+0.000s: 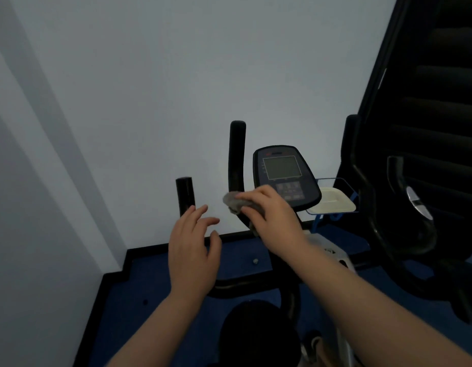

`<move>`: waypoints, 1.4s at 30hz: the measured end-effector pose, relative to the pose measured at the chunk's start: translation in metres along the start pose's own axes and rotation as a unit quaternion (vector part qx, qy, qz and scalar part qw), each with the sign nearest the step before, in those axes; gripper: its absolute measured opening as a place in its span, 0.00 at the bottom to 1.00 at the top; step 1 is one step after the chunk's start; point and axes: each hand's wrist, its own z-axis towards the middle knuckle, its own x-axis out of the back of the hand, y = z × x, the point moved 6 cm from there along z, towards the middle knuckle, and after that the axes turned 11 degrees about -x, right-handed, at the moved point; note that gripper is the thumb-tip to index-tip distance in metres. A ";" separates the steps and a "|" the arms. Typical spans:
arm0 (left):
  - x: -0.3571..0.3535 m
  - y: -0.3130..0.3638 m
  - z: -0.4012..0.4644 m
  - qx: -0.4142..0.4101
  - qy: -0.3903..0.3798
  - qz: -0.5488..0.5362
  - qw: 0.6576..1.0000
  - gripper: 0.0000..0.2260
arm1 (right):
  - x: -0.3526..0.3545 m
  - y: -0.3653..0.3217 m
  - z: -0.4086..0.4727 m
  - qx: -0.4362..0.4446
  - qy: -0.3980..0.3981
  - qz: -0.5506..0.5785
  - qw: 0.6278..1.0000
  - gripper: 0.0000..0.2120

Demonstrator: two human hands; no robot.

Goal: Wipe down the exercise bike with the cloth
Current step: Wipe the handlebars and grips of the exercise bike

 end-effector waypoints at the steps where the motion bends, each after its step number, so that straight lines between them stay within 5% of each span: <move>1: 0.000 0.000 0.000 -0.003 -0.003 -0.001 1.000 0.10 | 0.002 0.005 -0.014 0.011 0.009 -0.018 1.000 0.12; 8: 0.001 0.001 -0.001 -0.011 -0.006 -0.001 1.000 0.10 | 0.034 0.038 -0.062 -0.042 -0.049 0.022 0.998 0.12; 16: -0.003 0.005 -0.003 -0.079 -0.058 0.040 0.994 0.09 | 0.010 0.020 -0.070 -0.099 0.073 -0.007 0.992 0.13; 20: -0.001 0.008 -0.004 -0.105 -0.033 0.010 0.994 0.09 | 0.030 0.042 -0.113 -0.152 0.000 0.052 0.987 0.13; 30: -0.002 0.009 -0.006 -0.119 -0.041 -0.002 0.992 0.10 | 0.006 0.010 -0.064 -0.088 0.056 -0.101 0.989 0.12; 35: -0.002 0.014 -0.010 -0.123 -0.046 -0.010 0.991 0.12 | 0.031 0.033 -0.085 -0.133 0.003 -0.036 0.990 0.10; 42: -0.004 0.022 -0.019 -0.112 -0.026 0.046 0.992 0.10 | 0.020 0.029 -0.056 -0.163 0.074 -0.007 0.984 0.12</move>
